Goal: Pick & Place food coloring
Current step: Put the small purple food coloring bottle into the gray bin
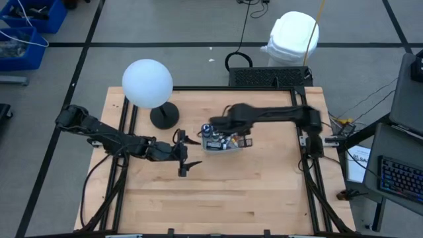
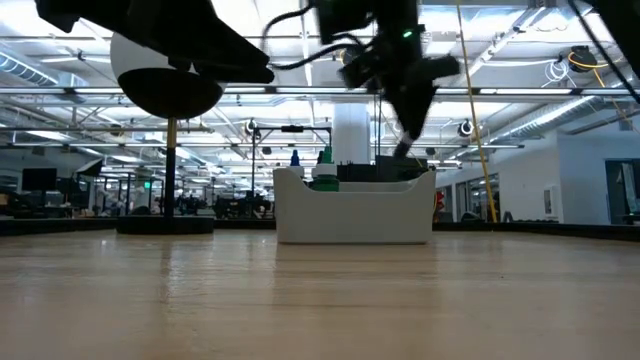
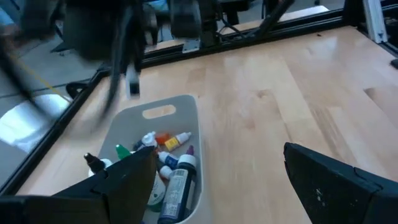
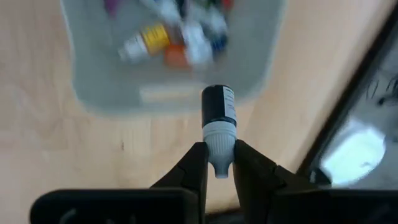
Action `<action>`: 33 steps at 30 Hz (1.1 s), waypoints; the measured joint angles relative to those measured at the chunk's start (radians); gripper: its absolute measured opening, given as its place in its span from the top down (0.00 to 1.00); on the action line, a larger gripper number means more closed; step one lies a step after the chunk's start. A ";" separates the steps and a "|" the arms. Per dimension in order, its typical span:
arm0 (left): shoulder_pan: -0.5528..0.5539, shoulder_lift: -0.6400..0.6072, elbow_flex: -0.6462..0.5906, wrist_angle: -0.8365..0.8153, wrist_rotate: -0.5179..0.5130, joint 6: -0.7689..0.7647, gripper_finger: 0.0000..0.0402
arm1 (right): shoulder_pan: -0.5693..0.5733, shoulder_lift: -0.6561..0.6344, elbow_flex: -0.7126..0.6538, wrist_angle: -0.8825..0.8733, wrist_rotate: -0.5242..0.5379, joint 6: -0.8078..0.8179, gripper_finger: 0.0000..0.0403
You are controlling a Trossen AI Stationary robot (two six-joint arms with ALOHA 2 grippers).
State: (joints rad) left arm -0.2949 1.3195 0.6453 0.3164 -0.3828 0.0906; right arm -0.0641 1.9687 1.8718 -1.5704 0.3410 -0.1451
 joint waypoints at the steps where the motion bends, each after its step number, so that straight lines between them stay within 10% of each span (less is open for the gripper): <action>1: 0.000 0.000 0.000 -0.002 0.006 0.000 0.13 | 0.008 0.036 0.031 0.005 0.000 -0.019 0.88; 9: -0.015 0.000 0.000 -0.082 0.017 0.005 0.13 | 0.103 0.118 0.123 0.007 0.216 -0.382 0.88; 22: -0.061 -0.023 0.000 -0.128 0.019 -0.013 0.13 | 0.151 0.117 -0.103 0.245 0.556 -0.740 0.88; 33: -0.055 -0.025 0.000 -0.141 0.016 0.005 0.13 | 0.143 0.117 -0.212 0.359 0.535 -0.847 0.89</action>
State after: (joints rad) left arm -0.3499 1.2949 0.6449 0.1750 -0.3672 0.0957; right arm 0.0787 2.0857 1.6600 -1.2110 0.8759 -0.9918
